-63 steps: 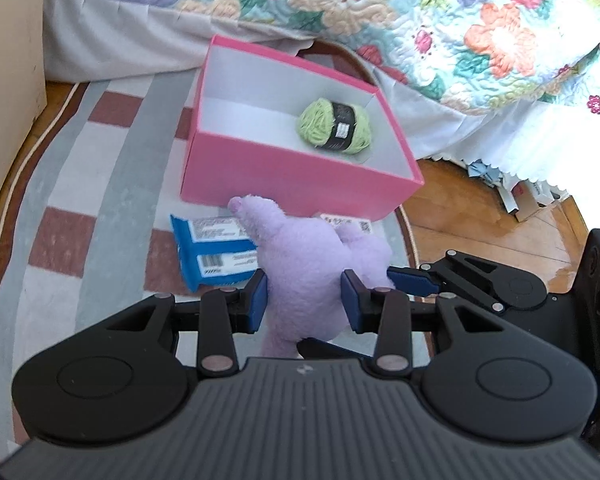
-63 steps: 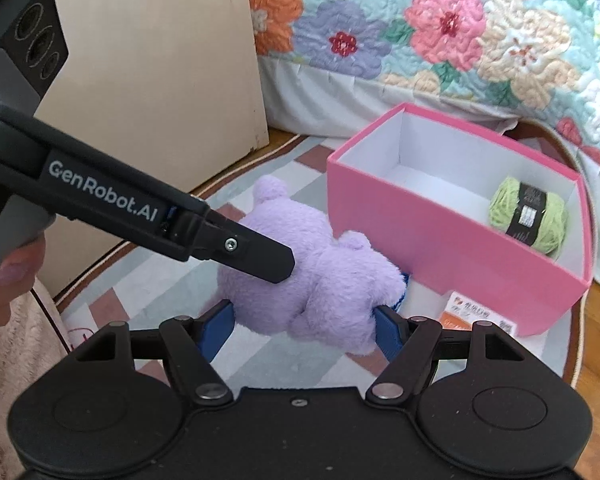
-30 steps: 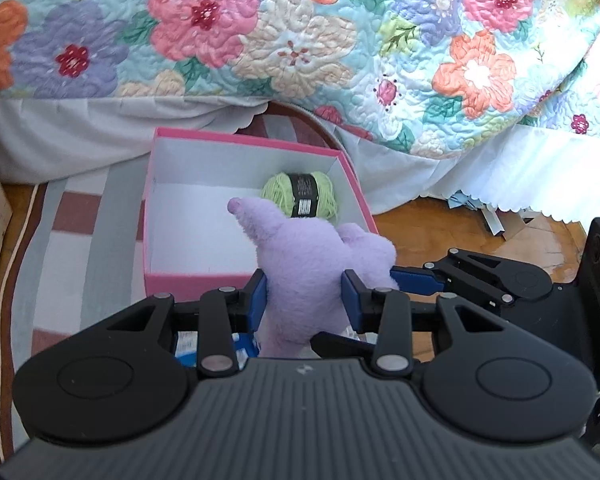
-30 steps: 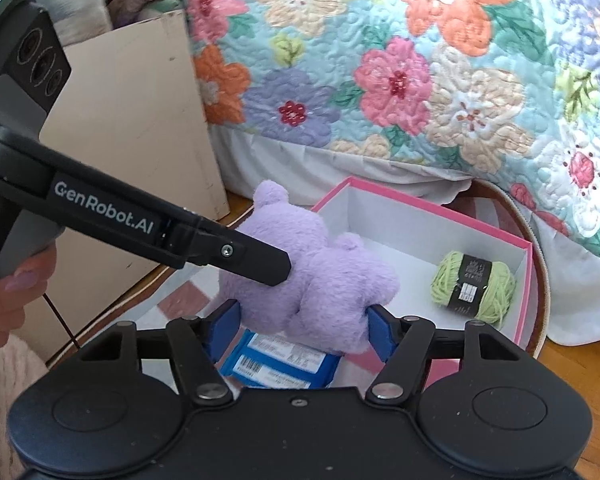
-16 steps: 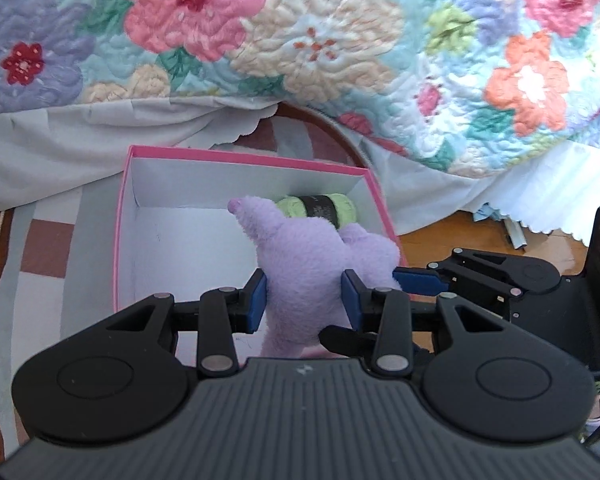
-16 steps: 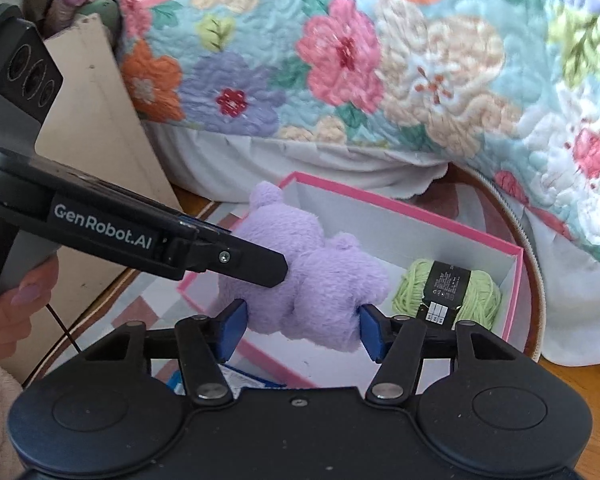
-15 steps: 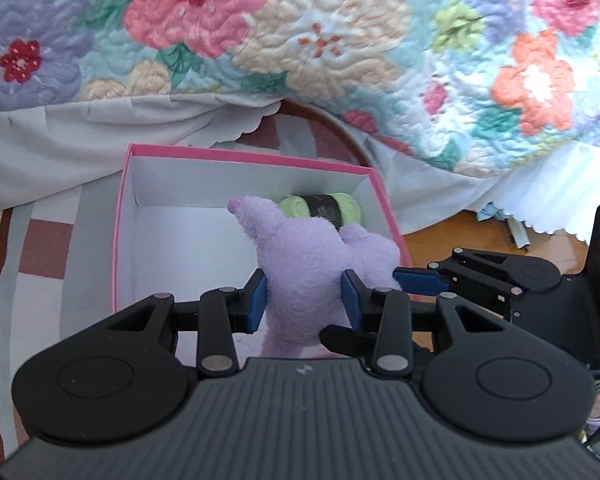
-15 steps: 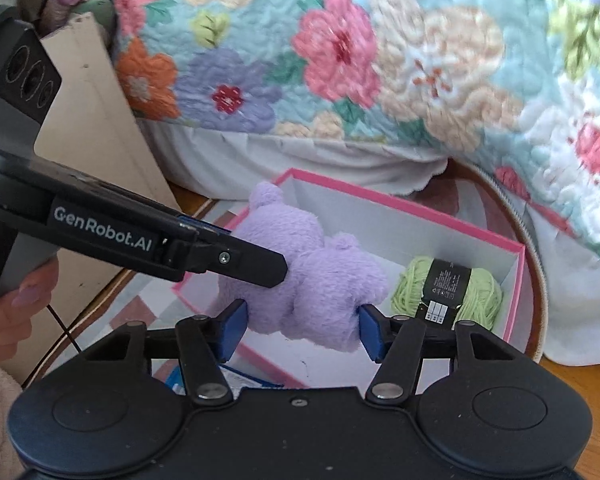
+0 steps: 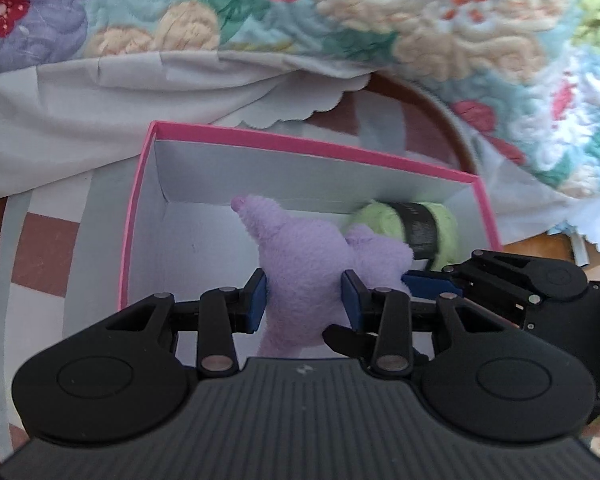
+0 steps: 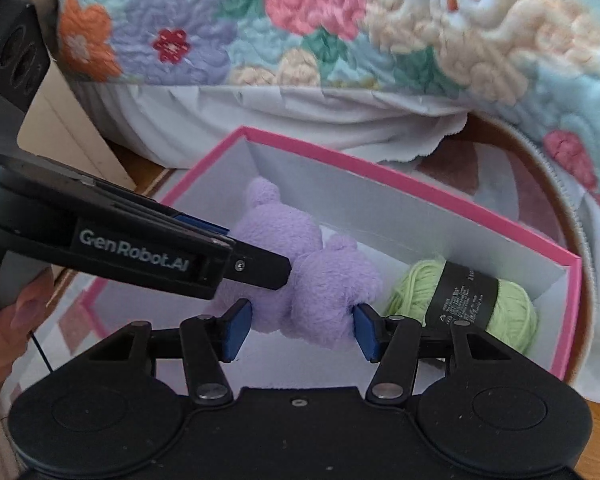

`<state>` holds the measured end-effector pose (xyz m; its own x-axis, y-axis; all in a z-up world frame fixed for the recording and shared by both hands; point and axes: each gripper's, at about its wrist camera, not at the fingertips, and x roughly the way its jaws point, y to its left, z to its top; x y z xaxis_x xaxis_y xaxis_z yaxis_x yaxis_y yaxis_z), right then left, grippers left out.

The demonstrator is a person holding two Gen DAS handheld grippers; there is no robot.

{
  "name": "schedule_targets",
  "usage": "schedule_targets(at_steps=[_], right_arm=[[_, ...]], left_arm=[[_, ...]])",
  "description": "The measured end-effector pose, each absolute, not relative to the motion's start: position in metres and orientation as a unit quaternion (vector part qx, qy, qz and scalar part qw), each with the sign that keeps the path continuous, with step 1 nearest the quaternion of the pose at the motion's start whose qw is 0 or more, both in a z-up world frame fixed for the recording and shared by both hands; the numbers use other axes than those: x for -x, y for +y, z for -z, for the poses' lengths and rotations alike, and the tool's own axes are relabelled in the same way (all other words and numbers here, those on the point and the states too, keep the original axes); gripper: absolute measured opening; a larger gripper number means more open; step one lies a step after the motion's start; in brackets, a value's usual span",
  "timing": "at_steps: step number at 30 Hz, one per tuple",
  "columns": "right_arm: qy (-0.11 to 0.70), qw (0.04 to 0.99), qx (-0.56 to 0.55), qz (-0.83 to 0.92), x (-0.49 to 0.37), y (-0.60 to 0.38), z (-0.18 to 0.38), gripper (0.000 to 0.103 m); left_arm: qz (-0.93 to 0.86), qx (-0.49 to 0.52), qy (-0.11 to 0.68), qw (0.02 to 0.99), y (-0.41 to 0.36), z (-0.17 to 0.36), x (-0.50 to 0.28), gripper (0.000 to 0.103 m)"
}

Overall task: Organize objects
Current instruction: 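Lift the purple plush toy with the left tool and carry it into the pink box, then open the left tool to release the plush toy beside the yarn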

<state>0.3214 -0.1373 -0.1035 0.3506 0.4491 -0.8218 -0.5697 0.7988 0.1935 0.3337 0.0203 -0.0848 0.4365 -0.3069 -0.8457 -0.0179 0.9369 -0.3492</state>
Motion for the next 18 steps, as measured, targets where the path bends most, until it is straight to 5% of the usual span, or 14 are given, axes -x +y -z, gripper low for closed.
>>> schedule_targets(at_steps=[18], right_arm=[[0.528, 0.809, 0.029, -0.257, -0.359, -0.126, 0.141, 0.063]], left_arm=[[0.059, 0.151, 0.554, 0.817, 0.019, 0.129, -0.373, 0.037]])
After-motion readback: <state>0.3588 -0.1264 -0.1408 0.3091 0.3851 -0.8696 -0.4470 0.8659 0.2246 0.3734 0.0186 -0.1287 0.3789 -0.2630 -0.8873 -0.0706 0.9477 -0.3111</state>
